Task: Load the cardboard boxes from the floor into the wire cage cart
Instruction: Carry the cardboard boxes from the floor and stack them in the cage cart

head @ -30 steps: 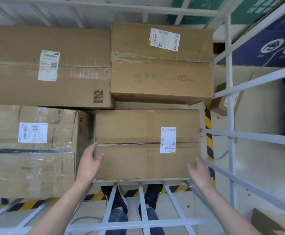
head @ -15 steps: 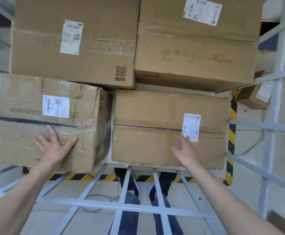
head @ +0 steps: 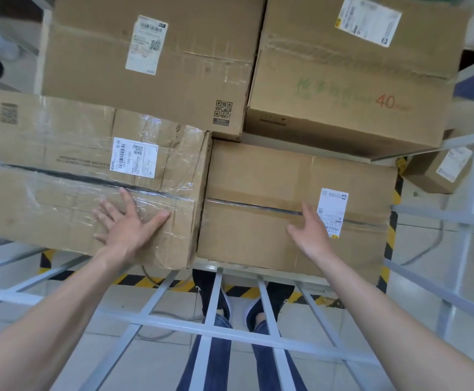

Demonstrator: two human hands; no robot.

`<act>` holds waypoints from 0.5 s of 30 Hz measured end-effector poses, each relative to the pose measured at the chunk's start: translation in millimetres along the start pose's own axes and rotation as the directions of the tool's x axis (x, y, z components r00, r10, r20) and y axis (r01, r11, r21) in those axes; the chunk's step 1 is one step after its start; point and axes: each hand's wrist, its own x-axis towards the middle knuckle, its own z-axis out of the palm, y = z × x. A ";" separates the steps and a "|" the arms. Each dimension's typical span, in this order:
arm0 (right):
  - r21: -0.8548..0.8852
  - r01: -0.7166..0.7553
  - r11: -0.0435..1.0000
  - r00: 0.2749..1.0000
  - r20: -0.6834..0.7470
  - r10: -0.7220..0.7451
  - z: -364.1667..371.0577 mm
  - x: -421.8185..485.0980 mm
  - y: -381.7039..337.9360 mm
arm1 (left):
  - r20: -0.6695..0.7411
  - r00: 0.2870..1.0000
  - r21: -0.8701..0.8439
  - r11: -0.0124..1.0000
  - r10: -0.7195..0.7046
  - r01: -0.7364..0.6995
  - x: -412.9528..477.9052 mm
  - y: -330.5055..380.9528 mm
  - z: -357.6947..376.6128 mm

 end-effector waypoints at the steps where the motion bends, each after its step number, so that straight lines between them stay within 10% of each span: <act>1: -0.004 -0.010 1.000 1.000 -0.005 0.010 -2.0 -2.1 2.0 | -0.010 1.000 -0.002 1.000 -0.001 0.001 -1.7 1.5 -1.1; 15: -0.238 0.070 0.969 0.996 0.067 -0.055 -115.3 -158.7 -30.9 | 0.226 0.884 0.007 0.906 0.410 -0.423 -215.5 151.3 -53.6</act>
